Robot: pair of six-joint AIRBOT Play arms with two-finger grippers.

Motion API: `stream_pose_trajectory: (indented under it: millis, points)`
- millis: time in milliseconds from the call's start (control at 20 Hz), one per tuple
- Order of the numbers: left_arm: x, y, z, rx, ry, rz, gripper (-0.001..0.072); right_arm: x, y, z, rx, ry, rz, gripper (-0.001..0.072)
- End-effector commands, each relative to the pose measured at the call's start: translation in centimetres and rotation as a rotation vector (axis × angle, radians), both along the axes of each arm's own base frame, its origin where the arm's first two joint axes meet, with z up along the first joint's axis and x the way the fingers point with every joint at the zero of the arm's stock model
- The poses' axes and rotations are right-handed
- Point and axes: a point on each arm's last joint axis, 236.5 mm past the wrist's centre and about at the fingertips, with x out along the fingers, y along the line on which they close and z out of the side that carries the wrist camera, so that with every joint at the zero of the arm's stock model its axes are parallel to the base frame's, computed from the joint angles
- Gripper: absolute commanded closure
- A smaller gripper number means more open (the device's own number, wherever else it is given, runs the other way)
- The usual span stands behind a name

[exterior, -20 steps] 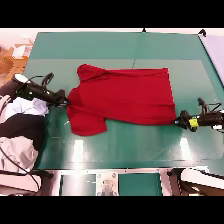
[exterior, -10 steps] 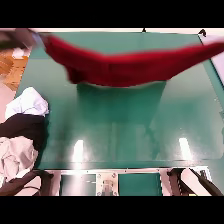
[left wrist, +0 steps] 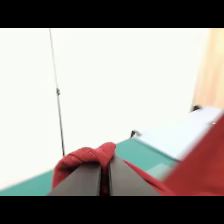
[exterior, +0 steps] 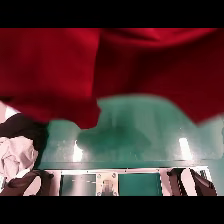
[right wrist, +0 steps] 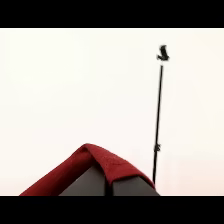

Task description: Fold the shirts.

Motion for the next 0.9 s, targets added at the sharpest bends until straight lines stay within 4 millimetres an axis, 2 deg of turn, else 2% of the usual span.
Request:
stream_pose_trajectory:
  millis: [0, 100, 200, 350, 450, 550, 600, 700, 750, 850]
  points:
    - [2.4, 1.1, -3.2, -0.022, 0.134, 0.046, 0.0679, 2.7, -2.9, -3.9, 0.054, 0.093, -0.050, 0.0694]
    - [6.5, 1.7, -8.0, -0.043, 0.286, 0.045, 0.0680, 6.8, -5.5, -10.5, 0.150, 0.253, -0.032, 0.0695]
    - [11.3, 2.3, -14.5, -0.088, 0.474, 0.037, 0.0680, 10.7, -7.0, -18.4, 0.255, 0.427, 0.005, 0.0694]
    - [18.9, 3.4, -26.3, -0.178, 0.713, 0.047, 0.0679, 15.6, -6.4, -30.7, 0.361, 0.684, 0.086, 0.0694]
    - [23.2, 3.7, -33.6, -0.254, 0.816, 0.038, 0.0679, 18.7, -5.9, -38.1, 0.421, 0.822, 0.104, 0.0694]
    - [27.2, 4.1, -39.7, -0.314, 0.902, 0.037, 0.0680, 21.9, -6.5, -44.3, 0.483, 0.925, 0.080, 0.0695]
    - [29.1, 4.2, -42.2, -0.352, 0.932, 0.032, 0.0680, 23.3, -7.0, -46.8, 0.517, 0.957, 0.061, 0.0695]
    - [32.3, 4.2, -45.7, -0.429, 0.971, 0.011, 0.0680, 26.3, -8.1, -50.7, 0.606, 1.005, 0.053, 0.0695]
    - [33.8, 4.2, -47.1, -0.461, 0.985, 0.004, 0.0680, 27.8, -8.5, -52.1, 0.631, 1.020, 0.056, 0.0695]
    - [36.3, 4.6, -49.0, -0.490, 1.004, 0.005, 0.0680, 30.7, -9.3, -53.3, 0.682, 1.016, 0.069, 0.0695]
